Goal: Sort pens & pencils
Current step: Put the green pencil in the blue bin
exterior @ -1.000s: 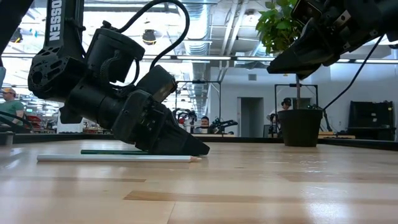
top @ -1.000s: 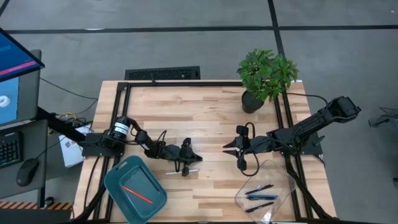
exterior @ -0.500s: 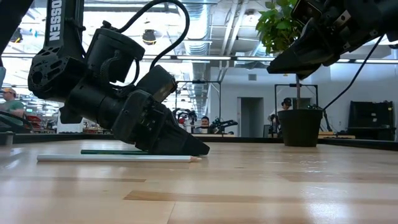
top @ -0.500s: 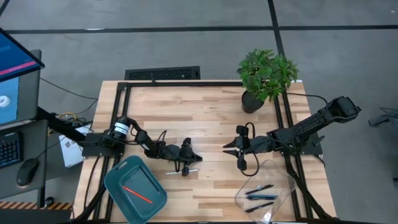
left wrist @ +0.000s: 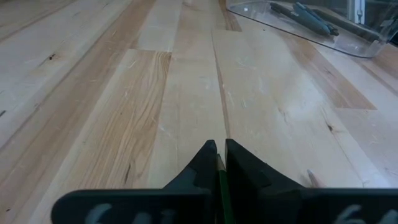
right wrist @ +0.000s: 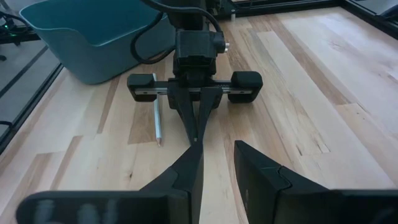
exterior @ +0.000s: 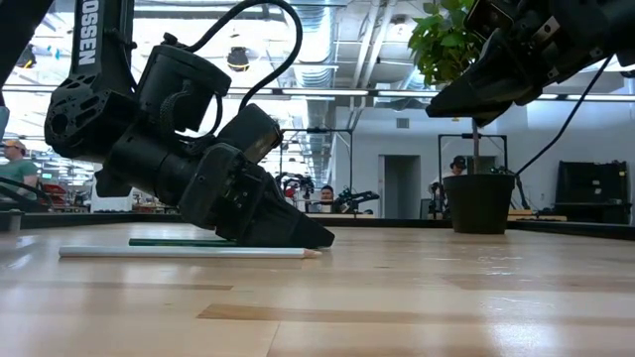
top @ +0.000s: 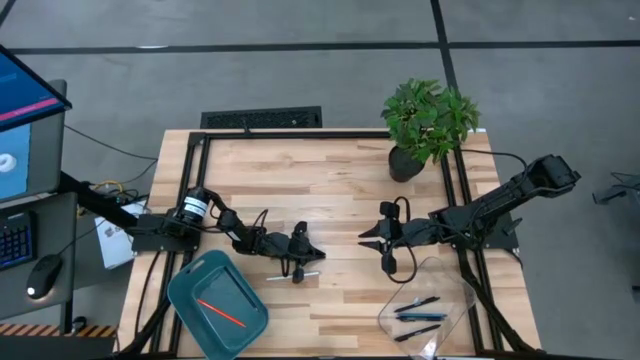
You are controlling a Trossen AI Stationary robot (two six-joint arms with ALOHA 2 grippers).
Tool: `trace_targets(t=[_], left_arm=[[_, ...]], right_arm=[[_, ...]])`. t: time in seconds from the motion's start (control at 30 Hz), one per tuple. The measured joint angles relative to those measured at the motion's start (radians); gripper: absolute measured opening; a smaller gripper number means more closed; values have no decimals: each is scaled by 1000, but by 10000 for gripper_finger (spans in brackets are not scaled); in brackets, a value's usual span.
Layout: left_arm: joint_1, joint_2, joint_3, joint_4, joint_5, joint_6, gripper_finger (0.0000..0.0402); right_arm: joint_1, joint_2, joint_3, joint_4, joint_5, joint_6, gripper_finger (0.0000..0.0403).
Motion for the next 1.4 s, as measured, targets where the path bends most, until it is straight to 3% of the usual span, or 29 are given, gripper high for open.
trace_targets(t=[1.1, 1.4], left_arm=[[0, -1, -1, 5, 5, 0, 8], [3, -80, -5, -84, 54, -8, 8]], right_arm=[[0, 0, 0, 0, 0, 0, 113], [0, 0, 0, -8, 0, 0, 113]])
